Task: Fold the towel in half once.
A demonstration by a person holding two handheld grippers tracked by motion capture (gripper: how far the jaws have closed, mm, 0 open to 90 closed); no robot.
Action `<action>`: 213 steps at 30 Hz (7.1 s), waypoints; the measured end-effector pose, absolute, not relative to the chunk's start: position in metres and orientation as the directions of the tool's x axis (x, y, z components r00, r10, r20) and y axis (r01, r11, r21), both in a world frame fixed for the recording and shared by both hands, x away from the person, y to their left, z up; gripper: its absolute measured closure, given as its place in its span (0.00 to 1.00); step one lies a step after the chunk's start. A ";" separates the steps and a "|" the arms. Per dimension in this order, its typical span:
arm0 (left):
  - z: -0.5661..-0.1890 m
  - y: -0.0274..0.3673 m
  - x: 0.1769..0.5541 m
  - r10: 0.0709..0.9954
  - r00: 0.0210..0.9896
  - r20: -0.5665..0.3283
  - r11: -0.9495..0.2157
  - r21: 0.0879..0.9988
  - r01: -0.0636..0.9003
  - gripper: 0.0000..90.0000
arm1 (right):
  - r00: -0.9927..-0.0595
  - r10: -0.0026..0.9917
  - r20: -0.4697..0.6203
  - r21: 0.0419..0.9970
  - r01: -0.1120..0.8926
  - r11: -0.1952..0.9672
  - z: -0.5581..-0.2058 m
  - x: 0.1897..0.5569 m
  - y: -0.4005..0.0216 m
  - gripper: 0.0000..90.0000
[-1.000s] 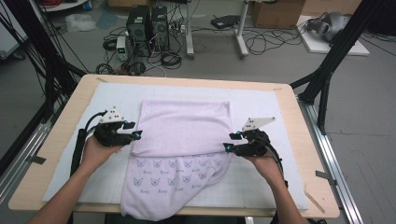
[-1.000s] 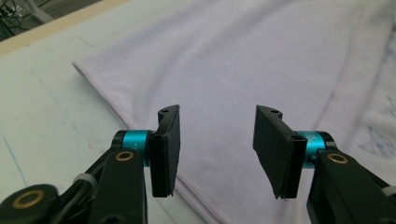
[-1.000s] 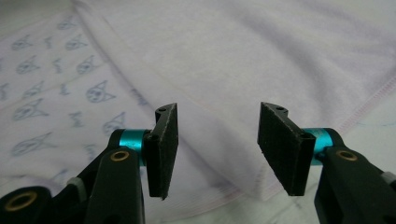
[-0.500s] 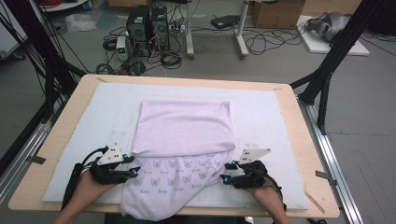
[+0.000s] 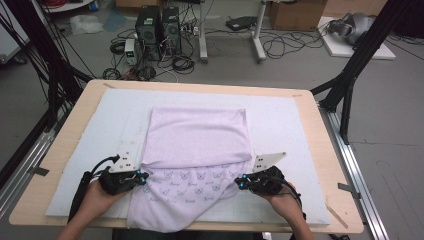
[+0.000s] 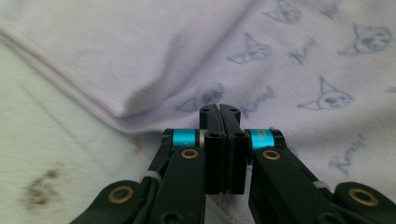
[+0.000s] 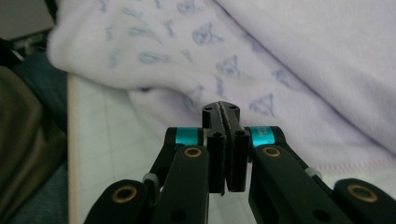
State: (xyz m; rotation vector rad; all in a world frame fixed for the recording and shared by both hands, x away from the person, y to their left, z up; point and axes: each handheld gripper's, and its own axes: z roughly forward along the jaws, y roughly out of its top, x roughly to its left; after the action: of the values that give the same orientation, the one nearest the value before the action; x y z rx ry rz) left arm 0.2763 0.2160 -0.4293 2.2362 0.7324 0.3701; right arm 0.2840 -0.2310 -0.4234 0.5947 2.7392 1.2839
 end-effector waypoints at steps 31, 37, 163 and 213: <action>-0.439 0.215 0.293 0.646 0.762 0.046 -0.543 0.729 0.416 0.97 | -0.932 0.354 0.082 0.773 0.284 0.567 -0.388 0.293 -0.219 0.95; -0.439 0.212 0.308 0.669 0.742 0.051 -0.532 0.730 0.429 0.97 | -0.883 0.457 0.108 0.675 0.403 0.618 -0.413 0.349 -0.208 0.94; -0.390 0.248 0.197 0.499 0.867 -0.002 -0.496 0.819 0.287 0.88 | -0.950 0.276 0.142 0.822 0.269 0.502 -0.380 0.230 -0.263 0.87; -0.409 0.238 0.187 0.470 0.883 0.010 -0.541 0.794 0.278 0.76 | -0.955 0.220 0.198 0.800 0.287 0.527 -0.415 0.208 -0.261 0.77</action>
State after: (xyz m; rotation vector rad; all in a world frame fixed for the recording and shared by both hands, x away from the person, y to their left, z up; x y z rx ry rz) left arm 0.1871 0.2377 -0.4089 2.1737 0.5365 0.2790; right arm 0.2078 -0.2609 -0.4151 0.4668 2.8078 1.4918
